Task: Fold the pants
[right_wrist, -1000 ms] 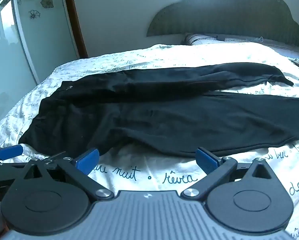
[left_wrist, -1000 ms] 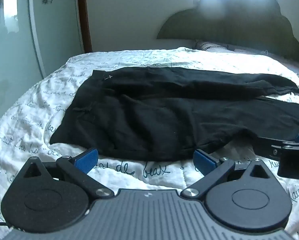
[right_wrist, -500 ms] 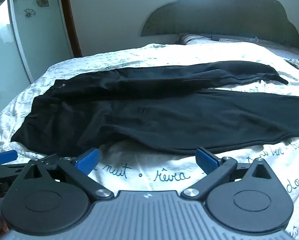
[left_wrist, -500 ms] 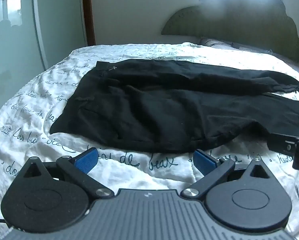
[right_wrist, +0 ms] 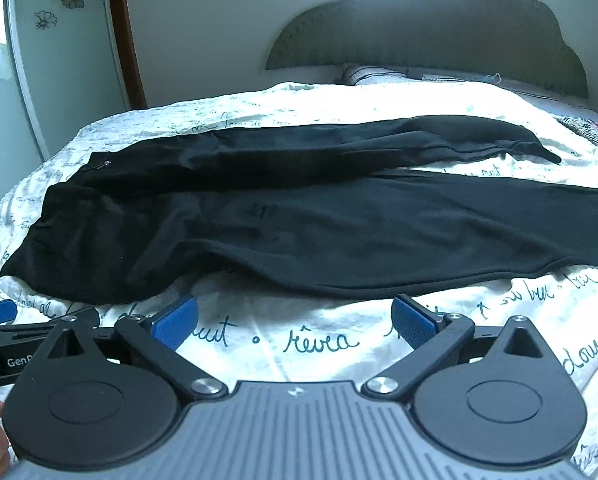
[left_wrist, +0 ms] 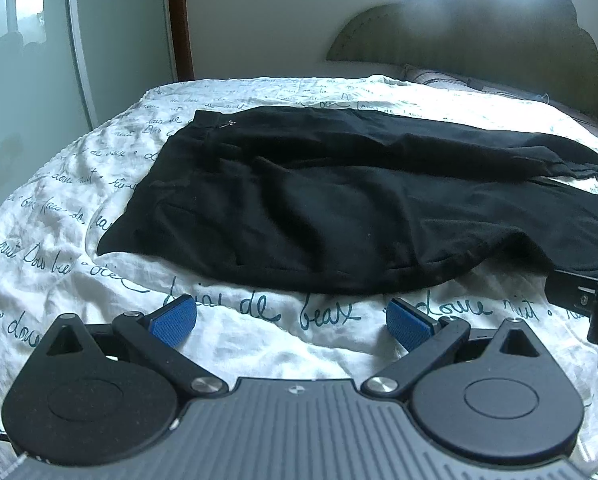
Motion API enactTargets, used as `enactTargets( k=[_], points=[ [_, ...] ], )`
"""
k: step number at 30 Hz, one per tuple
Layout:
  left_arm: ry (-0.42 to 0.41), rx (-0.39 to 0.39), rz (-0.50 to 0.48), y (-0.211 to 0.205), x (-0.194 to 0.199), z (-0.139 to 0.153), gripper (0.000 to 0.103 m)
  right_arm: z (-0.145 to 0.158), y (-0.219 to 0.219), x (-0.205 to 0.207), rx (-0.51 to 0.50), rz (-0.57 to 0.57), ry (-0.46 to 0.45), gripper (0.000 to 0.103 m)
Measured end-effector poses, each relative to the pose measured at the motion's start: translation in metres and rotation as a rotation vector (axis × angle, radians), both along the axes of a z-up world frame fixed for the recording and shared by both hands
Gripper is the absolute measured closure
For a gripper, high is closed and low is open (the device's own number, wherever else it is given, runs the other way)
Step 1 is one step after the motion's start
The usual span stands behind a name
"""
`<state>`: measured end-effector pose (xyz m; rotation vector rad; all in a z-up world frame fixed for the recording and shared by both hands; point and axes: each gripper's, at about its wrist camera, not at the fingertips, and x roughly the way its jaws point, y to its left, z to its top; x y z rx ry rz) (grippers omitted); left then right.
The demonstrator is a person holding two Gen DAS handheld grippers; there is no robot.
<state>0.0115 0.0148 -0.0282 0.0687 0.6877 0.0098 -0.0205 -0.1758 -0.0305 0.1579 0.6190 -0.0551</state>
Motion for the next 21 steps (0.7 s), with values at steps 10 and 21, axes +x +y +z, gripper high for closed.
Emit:
enactTargets(
  k=[10, 21],
  points=[
    [0.005, 0.003, -0.002, 0.0002, -0.0001, -0.0032, 0.000, -0.0016, 0.0011, 0.0028, 0.005, 0.008, 0.010, 0.000],
    [0.010, 0.004, -0.001, -0.0005, -0.0002, -0.0048, 0.000, -0.0039, 0.0016, 0.0034, 0.013, 0.021, 0.015, 0.000]
  ],
)
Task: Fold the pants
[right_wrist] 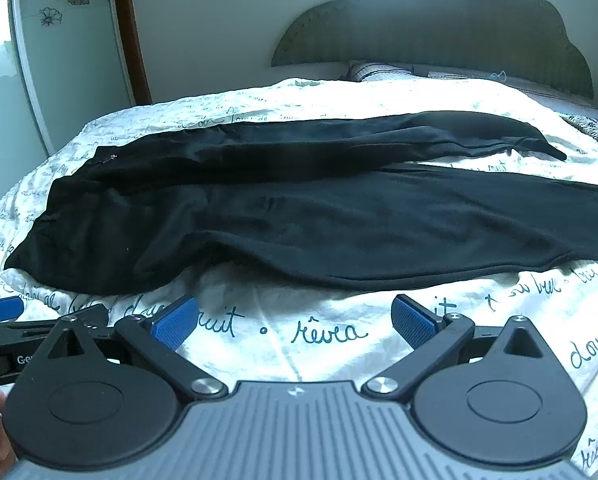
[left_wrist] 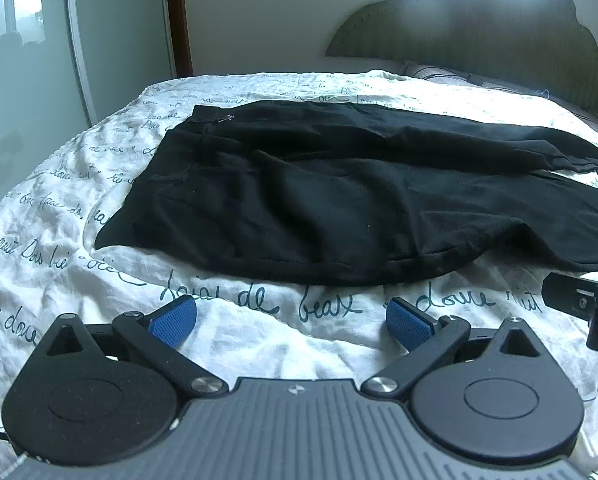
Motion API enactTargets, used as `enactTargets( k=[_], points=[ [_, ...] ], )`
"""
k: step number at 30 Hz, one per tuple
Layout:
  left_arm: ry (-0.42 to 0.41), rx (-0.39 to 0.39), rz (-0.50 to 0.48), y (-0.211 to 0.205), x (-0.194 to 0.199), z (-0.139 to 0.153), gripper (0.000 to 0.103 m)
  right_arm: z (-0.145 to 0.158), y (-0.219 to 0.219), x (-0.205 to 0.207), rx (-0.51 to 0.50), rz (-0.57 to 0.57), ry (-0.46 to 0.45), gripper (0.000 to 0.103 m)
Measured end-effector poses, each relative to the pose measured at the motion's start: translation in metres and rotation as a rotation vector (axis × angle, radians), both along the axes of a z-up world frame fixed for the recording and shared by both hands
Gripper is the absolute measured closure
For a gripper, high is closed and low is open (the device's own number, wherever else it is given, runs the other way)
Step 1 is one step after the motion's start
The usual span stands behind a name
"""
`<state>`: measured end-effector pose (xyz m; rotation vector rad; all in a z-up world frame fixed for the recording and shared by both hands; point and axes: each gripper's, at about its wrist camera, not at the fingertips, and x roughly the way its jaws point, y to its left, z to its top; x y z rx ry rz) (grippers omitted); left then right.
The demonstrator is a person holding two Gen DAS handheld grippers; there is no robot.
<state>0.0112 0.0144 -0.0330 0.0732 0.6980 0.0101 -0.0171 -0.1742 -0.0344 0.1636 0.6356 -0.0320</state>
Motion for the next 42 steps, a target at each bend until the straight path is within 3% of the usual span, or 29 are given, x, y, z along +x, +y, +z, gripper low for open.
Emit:
enactTargets(
  k=[30, 33, 37, 42],
  points=[
    [0.001, 0.005, -0.005, 0.000, 0.000, 0.000, 0.000, 0.002, 0.004, 0.001, 0.007, 0.046, 0.005, 0.000],
    [0.005, -0.002, -0.021, 0.003, 0.000, 0.002, 0.000, 0.010, 0.006, 0.007, -0.023, 0.101, -0.012, 0.000],
    [0.003, -0.035, -0.024, 0.017, 0.003, 0.011, 0.000, 0.038, 0.005, 0.024, -0.045, 0.219, -0.136, 0.000],
    [-0.017, -0.130, 0.031, 0.051, 0.018, 0.031, 0.000, 0.069, 0.012, 0.079, -0.127, 0.432, -0.226, 0.000]
  ],
)
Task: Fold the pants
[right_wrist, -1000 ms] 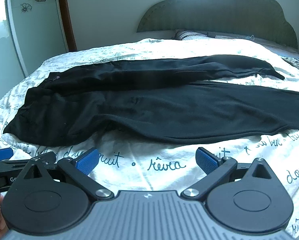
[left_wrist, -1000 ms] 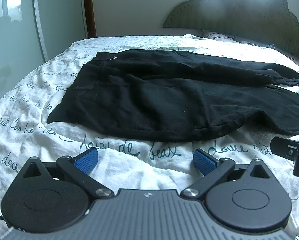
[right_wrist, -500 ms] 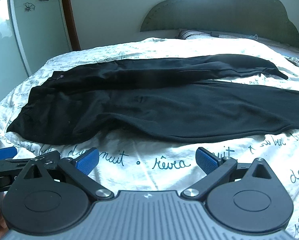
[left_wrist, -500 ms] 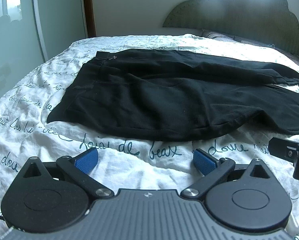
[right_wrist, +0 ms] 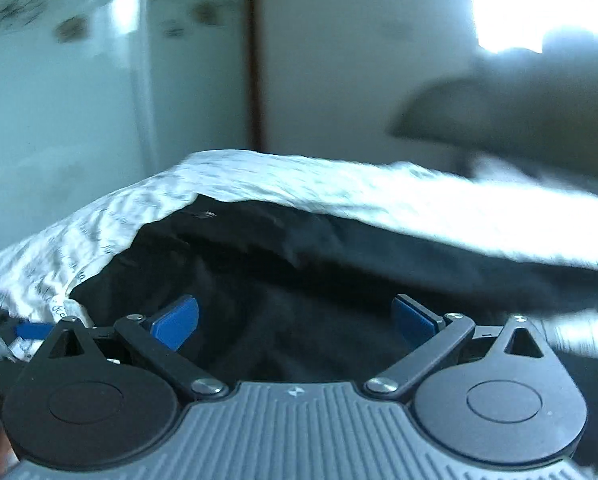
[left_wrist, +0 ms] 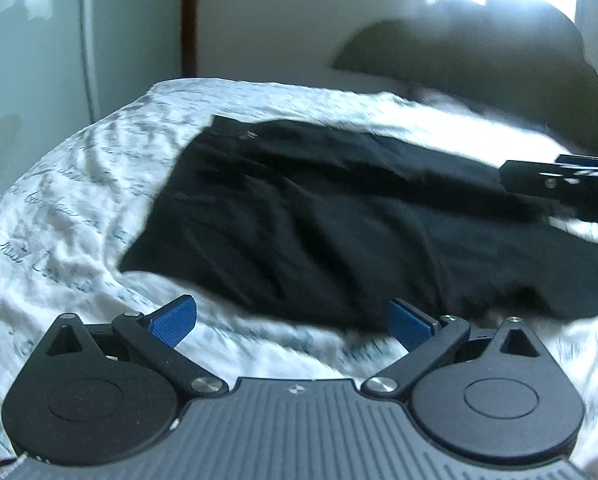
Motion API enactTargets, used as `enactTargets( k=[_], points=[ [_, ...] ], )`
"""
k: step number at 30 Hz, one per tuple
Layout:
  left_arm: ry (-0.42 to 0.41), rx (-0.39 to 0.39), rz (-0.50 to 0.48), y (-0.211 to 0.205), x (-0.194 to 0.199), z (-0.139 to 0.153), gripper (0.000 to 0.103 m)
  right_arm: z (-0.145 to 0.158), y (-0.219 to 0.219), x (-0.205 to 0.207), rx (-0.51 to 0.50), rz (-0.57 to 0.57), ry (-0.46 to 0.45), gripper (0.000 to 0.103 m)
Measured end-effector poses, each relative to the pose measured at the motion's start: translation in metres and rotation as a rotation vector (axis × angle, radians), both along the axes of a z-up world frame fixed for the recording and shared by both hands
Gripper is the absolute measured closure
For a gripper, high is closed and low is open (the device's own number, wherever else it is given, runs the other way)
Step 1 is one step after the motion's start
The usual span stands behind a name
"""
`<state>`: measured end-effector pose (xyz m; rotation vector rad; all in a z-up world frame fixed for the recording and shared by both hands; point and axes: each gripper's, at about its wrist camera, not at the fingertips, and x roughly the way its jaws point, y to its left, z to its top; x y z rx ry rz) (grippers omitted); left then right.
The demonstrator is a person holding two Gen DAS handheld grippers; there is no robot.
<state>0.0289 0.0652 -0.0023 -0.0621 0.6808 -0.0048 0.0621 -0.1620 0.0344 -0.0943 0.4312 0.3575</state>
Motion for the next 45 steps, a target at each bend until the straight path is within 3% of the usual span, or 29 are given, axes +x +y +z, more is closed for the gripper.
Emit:
enactTargets(
  k=[3, 6, 11, 15, 20, 21, 22, 23, 25, 27, 32, 36, 39, 40, 42, 43, 45],
  points=[
    [-0.009, -0.037, 0.045, 0.019, 0.012, 0.011, 0.001, 0.009, 0.007, 0.047, -0.045, 0.051, -0.038, 0.000],
    [-0.005, -0.066, 0.039, 0.037, 0.027, 0.021, 0.000, 0.010, 0.007, 0.116, -0.014, 0.123, 0.046, 0.000],
    [-0.003, 0.010, 0.055, 0.056, 0.056, 0.032, 0.001, -0.011, 0.025, 0.226, -0.079, 0.200, 0.150, 0.001],
    [-0.009, 0.035, 0.078, 0.071, 0.079, 0.037, 0.000, -0.036, 0.040, 0.291, -0.095, 0.245, 0.228, 0.019],
    [0.004, 0.038, 0.108, 0.081, 0.117, 0.040, 0.001, -0.063, 0.053, 0.349, -0.086, 0.321, 0.359, 0.020],
    [0.007, 0.034, 0.108, 0.082, 0.124, 0.041, 0.001, -0.064, 0.054, 0.352, -0.080, 0.336, 0.365, 0.020],
    [-0.001, 0.025, 0.105, 0.082, 0.133, 0.043, 0.001, -0.064, 0.054, 0.352, -0.083, 0.354, 0.365, 0.026],
    [-0.011, 0.015, 0.098, 0.082, 0.142, 0.045, 0.000, -0.063, 0.054, 0.350, -0.086, 0.382, 0.355, 0.037],
    [-0.002, -0.026, 0.094, 0.082, 0.169, 0.049, 0.001, -0.058, 0.055, 0.335, -0.129, 0.408, 0.300, 0.080],
    [0.025, -0.107, 0.088, 0.085, 0.202, 0.051, 0.000, -0.054, 0.059, 0.309, -0.239, 0.435, 0.188, 0.093],
    [0.209, -0.419, 0.109, 0.099, 0.299, 0.034, 0.000, -0.050, 0.078, 0.226, -0.526, 0.511, -0.093, 0.095],
    [0.305, -0.519, 0.149, 0.101, 0.340, 0.013, 0.002, -0.050, 0.078, 0.172, -0.642, 0.537, -0.248, 0.095],
    [0.337, -0.606, 0.194, 0.107, 0.353, -0.001, 0.005, -0.052, 0.075, 0.156, -0.664, 0.543, -0.290, 0.095],
    [0.336, -0.636, 0.193, 0.108, 0.355, -0.004, 0.010, -0.052, 0.075, 0.154, -0.672, 0.540, -0.298, 0.095],
    [0.313, -0.663, 0.208, 0.111, 0.349, -0.003, 0.051, -0.052, 0.076, 0.155, -0.667, 0.531, -0.294, 0.095],
    [0.306, -0.665, 0.192, 0.111, 0.345, -0.001, 0.089, -0.051, 0.077, 0.155, -0.657, 0.521, -0.288, 0.095],
    [0.274, -0.670, 0.179, 0.113, 0.329, 0.005, 0.098, -0.047, 0.079, 0.154, -0.634, 0.506, -0.278, 0.095]
  ],
)
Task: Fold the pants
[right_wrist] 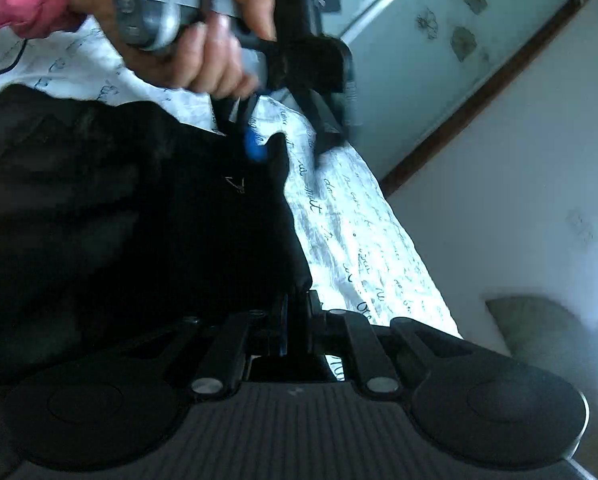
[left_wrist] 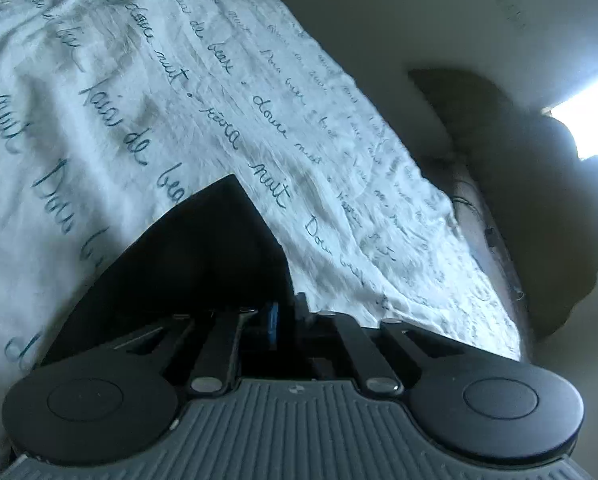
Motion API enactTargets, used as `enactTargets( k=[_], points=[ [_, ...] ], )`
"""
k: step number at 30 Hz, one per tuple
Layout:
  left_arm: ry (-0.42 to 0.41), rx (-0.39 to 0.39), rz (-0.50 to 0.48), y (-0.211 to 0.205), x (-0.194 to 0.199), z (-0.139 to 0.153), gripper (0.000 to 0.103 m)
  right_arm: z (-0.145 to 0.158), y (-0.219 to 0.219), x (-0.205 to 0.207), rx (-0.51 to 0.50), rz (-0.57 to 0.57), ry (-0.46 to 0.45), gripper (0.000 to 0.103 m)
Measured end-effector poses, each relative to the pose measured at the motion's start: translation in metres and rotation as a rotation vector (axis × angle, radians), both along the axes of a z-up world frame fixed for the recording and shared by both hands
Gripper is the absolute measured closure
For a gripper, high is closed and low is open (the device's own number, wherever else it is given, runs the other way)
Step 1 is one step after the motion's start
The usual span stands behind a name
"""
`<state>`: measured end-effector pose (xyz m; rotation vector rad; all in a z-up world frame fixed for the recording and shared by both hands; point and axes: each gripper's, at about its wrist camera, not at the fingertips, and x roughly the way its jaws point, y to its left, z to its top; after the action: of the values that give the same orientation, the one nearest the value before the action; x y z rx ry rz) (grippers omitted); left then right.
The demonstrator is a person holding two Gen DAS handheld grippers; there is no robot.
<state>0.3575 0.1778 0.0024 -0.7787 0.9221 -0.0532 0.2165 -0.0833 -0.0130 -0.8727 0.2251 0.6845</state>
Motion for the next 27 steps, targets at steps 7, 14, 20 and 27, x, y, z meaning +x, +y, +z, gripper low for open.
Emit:
enactTargets(
  k=[7, 14, 20, 27],
  points=[
    [-0.201, 0.088, -0.112, 0.006, -0.129, 0.041, 0.098, 0.041, -0.024, -0.070, 0.178, 0.027, 0.124, 0.095],
    [-0.142, 0.217, -0.174, -0.001, -0.229, 0.011, 0.098, 0.015, -0.025, -0.155, 0.168, 0.053, 0.257, 0.095],
    [-0.107, 0.291, -0.160, -0.006, -0.253, -0.009, 0.097, 0.004, -0.023, -0.171, 0.215, 0.030, 0.329, 0.095],
    [-0.144, 0.273, -0.134, -0.008, -0.262, 0.003, 0.097, 0.004, -0.040, -0.179, 0.152, -0.084, 0.136, 0.088]
  ],
)
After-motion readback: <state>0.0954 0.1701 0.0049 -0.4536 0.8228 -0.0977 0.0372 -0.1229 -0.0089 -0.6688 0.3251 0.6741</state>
